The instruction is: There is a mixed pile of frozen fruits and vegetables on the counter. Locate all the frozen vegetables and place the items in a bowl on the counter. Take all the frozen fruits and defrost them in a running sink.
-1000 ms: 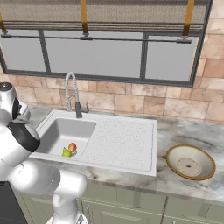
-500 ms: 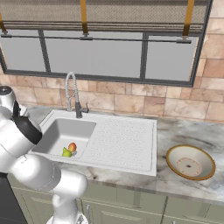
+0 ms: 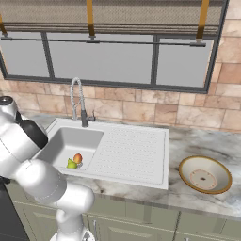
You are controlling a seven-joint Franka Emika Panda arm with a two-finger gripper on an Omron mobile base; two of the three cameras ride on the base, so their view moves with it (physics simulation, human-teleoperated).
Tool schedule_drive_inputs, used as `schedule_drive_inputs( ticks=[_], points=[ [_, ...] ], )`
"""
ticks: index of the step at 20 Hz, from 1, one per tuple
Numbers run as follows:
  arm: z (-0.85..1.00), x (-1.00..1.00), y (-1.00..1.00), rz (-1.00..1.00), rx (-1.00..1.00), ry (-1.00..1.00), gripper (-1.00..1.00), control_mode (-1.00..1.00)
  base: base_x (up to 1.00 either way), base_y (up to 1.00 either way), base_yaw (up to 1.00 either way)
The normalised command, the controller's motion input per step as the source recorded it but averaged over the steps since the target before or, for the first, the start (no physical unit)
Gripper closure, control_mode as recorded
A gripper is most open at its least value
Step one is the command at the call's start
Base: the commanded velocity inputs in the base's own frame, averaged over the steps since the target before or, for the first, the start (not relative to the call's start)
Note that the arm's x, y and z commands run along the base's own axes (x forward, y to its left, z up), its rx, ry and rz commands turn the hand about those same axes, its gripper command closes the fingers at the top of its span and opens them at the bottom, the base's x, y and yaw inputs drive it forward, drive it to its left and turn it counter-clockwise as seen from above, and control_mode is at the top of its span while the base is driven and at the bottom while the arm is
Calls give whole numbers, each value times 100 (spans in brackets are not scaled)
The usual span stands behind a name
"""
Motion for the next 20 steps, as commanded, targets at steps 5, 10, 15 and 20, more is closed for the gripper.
schedule_drive_inputs(
  ticks=[5, 10, 15, 20],
  points=[
    [-18, 8, 1, 0, 0, 0, -100, -100, 0, 0, 0],
    [-19, 6, 7, 0, 0, 0, -100, -100, 0, 0, 0],
    [-23, 11, 11, 0, 0, 0, -100, -100, 0, 0, 0],
    [-18, 15, 11, 0, 0, 0, -100, -100, 0, 0, 0]
  ],
)
